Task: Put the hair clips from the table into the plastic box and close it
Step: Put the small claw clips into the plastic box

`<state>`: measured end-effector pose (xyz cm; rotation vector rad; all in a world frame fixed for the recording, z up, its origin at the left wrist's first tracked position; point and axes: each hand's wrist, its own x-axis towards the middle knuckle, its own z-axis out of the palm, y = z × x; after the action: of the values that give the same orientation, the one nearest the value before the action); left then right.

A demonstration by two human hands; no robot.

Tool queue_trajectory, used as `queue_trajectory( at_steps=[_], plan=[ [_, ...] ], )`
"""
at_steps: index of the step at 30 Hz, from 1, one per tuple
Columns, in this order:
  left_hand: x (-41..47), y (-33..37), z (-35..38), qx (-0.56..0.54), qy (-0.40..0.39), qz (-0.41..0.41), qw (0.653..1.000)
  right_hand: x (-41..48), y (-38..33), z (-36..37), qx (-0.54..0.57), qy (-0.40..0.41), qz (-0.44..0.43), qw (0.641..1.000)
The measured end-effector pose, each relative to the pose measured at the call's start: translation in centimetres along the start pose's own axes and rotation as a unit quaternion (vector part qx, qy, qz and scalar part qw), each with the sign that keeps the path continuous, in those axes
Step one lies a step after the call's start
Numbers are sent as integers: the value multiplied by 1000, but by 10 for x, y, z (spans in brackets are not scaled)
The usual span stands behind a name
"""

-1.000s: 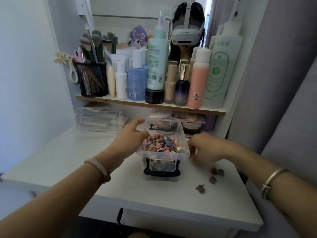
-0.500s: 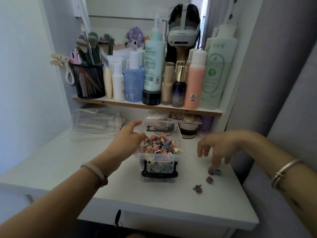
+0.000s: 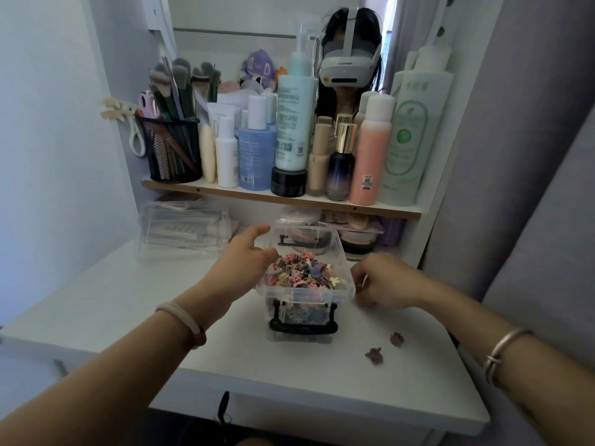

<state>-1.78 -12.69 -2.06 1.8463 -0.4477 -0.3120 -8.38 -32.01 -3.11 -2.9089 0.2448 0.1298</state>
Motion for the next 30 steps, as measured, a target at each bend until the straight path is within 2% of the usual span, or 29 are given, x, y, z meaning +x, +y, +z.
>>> queue_trajectory(
  at_steps=[2, 4, 6, 7, 10, 12, 13, 15, 17, 20, 25, 28, 30],
  plan=[
    [0, 0, 0, 1, -1, 0, 1000, 1, -2, -9, 69, 142, 4, 988],
    [0, 0, 0, 1, -1, -1, 1000, -3, -10, -28, 251, 240, -16, 938],
    [0, 0, -1, -2, -3, -5, 1000, -10, -21, -44, 378, 214, -75, 897],
    [0, 1, 0, 0, -4, -7, 1000, -15, -25, -51, 401, 174, -97, 894],
    [-1, 1, 0, 7, -2, -1, 1000, -25, -27, -68, 340, 78, -103, 932],
    [0, -1, -1, 11, 2, 3, 1000, -28, -20, -70, 246, 18, -56, 968],
    [0, -1, -1, 13, 5, 3, 1000, -28, -17, -66, 182, -42, -24, 982],
    [0, -2, 0, 14, 8, 7, 1000, -27, -12, -51, 75, -191, 47, 978],
    [-1, -1, 0, 15, 9, 9, 1000, -28, -10, -37, 26, -271, 89, 958],
    [-1, -1, 0, 10, 6, 7, 1000, -30, -8, -20, 14, -255, 89, 963],
    [-6, -3, -3, 16, 4, 11, 1000, -38, -1, -7, 12, -144, 66, 987],
    [-10, -4, -6, 14, 4, 12, 1000, -52, -3, -15, 89, -84, 57, 991],
    [-13, -5, -8, 14, 0, 13, 1000, -62, -12, -18, 109, -102, 41, 988]
  ],
)
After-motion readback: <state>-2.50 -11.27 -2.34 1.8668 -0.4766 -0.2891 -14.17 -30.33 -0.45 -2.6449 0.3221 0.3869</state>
